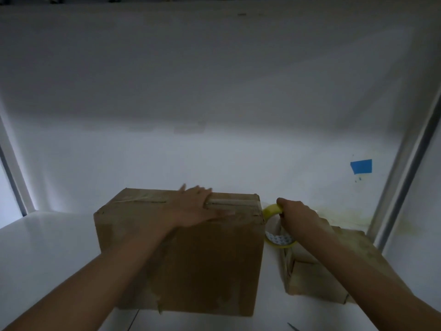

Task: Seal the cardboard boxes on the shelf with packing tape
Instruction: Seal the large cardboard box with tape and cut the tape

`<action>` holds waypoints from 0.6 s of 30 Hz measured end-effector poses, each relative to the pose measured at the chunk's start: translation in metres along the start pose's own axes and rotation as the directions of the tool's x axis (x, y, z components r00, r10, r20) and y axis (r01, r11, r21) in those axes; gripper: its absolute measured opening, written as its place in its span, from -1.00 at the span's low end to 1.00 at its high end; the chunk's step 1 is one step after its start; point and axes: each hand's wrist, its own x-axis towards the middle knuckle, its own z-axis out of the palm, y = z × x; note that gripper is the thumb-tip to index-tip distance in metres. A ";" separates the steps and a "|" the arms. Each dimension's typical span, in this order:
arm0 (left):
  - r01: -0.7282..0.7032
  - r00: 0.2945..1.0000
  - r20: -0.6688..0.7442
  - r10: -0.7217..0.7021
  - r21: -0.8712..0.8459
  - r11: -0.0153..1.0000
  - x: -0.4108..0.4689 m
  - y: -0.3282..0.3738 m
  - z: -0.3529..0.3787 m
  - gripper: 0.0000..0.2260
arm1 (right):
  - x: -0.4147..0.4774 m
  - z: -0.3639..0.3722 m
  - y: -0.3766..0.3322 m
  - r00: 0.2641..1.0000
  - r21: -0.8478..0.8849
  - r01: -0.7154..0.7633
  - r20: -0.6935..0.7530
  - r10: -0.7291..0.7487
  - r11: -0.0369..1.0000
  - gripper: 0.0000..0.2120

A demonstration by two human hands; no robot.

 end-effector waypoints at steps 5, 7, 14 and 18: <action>-0.159 0.986 -0.027 0.163 0.100 0.982 0.034 0.060 0.019 -0.14 | -0.006 0.000 0.004 1.000 0.051 -0.006 0.030 0.005 0.999 -0.83; -0.194 0.979 -0.032 0.200 0.131 0.972 0.042 0.074 0.026 -0.12 | -0.010 -0.003 0.004 0.999 0.051 -0.012 0.036 0.010 0.999 -0.83; -0.227 0.972 -0.025 0.232 0.125 0.966 0.038 0.081 0.023 0.03 | -0.029 -0.020 -0.003 0.999 -0.008 -0.024 0.039 0.025 1.000 -0.86; -0.222 0.971 -0.070 0.227 0.069 0.973 0.038 0.080 0.024 -0.02 | -0.020 0.007 0.004 0.998 0.259 -0.040 -0.039 0.052 0.965 -0.77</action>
